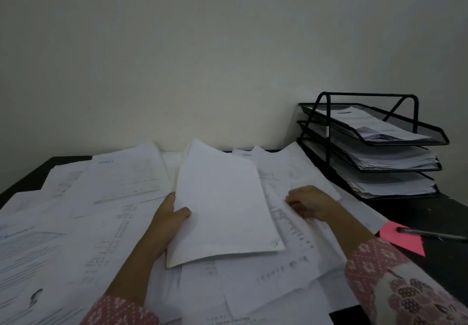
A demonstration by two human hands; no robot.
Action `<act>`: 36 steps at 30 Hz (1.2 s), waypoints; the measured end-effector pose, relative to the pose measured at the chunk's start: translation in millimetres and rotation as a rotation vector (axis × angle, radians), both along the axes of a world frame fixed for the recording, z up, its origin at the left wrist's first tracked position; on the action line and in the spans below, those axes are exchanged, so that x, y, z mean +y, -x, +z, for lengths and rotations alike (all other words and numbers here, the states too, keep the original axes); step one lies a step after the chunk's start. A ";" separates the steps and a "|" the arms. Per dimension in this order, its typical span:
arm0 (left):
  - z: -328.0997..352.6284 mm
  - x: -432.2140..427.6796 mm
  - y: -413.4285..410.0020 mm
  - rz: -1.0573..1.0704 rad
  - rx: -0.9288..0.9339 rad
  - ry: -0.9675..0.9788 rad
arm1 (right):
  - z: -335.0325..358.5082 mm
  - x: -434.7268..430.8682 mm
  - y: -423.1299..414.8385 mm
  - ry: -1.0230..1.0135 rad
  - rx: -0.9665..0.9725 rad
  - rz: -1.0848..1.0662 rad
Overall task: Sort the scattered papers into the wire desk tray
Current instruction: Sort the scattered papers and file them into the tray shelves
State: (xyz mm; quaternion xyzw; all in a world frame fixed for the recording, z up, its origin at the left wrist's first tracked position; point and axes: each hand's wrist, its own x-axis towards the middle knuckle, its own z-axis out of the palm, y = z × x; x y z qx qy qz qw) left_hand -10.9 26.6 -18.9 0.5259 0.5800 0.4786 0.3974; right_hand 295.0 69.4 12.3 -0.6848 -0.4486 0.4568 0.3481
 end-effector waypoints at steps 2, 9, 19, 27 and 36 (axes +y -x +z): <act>-0.4 -2.7 -6.8 -0.022 0.039 0.002 | -5.3 -1.4 9.7 -0.021 0.035 -0.030; 1.5 -8.8 -20.2 0.003 0.105 -0.030 | -15.6 -6.2 35.8 -0.112 -0.271 0.011; 9.2 -25.6 -14.7 -0.059 0.303 0.082 | -10.9 -31.2 63.5 -0.072 -0.727 0.235; -3.9 -38.7 -15.6 0.054 0.922 0.130 | -6.6 -42.8 70.2 -0.037 -0.732 0.257; -2.8 -41.9 -23.3 0.070 0.835 0.135 | -3.0 -38.8 70.3 -0.030 -0.435 0.194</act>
